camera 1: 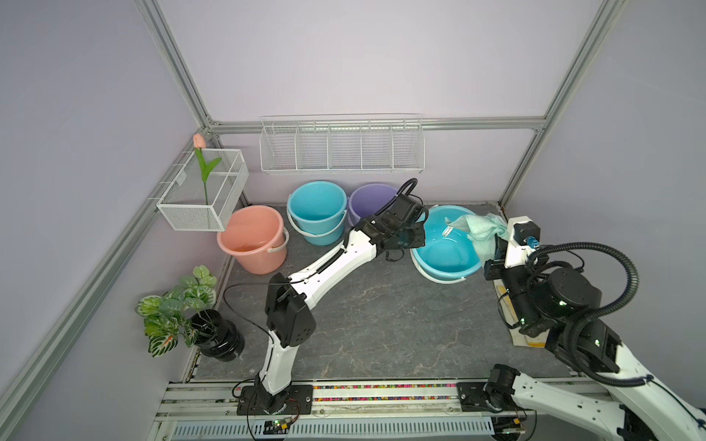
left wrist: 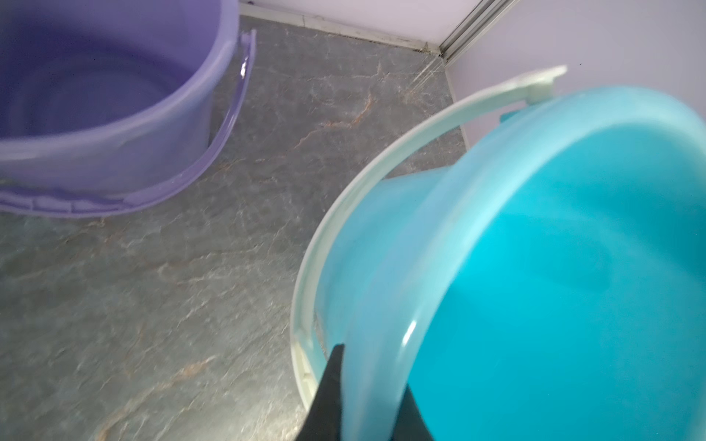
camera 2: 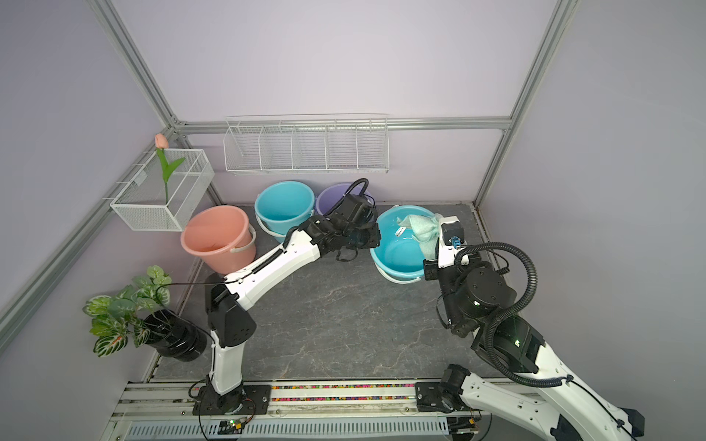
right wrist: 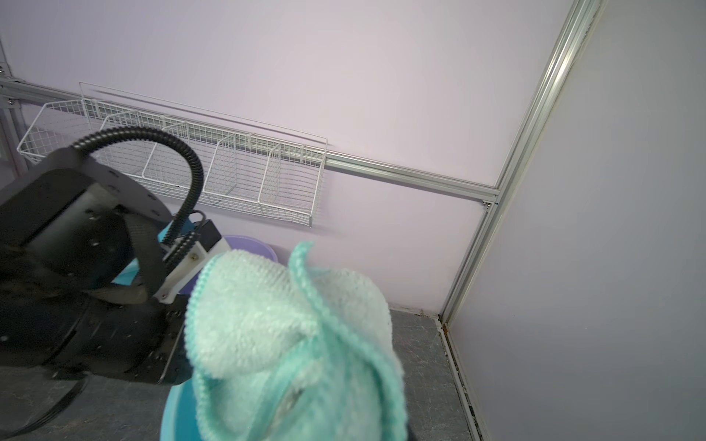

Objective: Wipe the inside of the bucket with a cloth
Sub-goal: Place the bucket at the corner of the board.

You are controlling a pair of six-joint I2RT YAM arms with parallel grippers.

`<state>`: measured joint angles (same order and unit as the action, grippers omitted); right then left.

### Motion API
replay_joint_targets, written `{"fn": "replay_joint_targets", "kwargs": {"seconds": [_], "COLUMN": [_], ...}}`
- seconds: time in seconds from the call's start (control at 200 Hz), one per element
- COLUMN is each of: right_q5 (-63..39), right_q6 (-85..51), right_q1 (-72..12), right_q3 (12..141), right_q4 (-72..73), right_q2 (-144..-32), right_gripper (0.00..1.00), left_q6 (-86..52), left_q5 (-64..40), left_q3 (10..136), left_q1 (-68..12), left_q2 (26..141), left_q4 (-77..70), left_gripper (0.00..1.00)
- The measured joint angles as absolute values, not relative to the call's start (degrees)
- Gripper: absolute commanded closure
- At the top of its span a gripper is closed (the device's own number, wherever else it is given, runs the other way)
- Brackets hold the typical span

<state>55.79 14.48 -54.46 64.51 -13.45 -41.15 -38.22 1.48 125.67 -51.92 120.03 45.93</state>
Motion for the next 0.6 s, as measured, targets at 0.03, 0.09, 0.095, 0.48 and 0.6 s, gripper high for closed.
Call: {"fn": "replay_joint_targets", "kwargs": {"seconds": [0.03, 0.09, 0.095, 0.48, 0.6], "right_q5": [56.2, 57.6, 57.6, 62.2, 62.2], "right_q6": [14.6, 15.2, 15.2, 19.1, 19.4], "right_q1": [-54.5, -54.5, -54.5, -54.5, -54.5], "right_q3": [64.8, 65.5, 65.6, 67.6, 67.6], "right_q4": [-13.5, -13.4, -13.4, -11.3, -11.3], "right_q2": [-41.1, -41.1, -41.1, -40.4, -40.4], "right_gripper": [0.93, 0.93, 0.93, 0.93, 0.93], "left_q6": [-37.9, -37.2, -37.2, -37.5, -38.3], "left_q5": [1.8, 2.5, 2.6, 0.8, -0.8], "left_q3": [129.0, 136.5, 137.2, 148.9, 148.9], "left_q1": [-51.8, -51.4, -51.4, -44.5, -44.5], "left_q2": [122.2, 126.8, 127.3, 140.0, 141.4], "left_q4": [46.7, 49.0, 49.2, 45.9, 42.7], "left_gripper": [1.0, 1.0, 1.0, 1.0, 1.0]}}
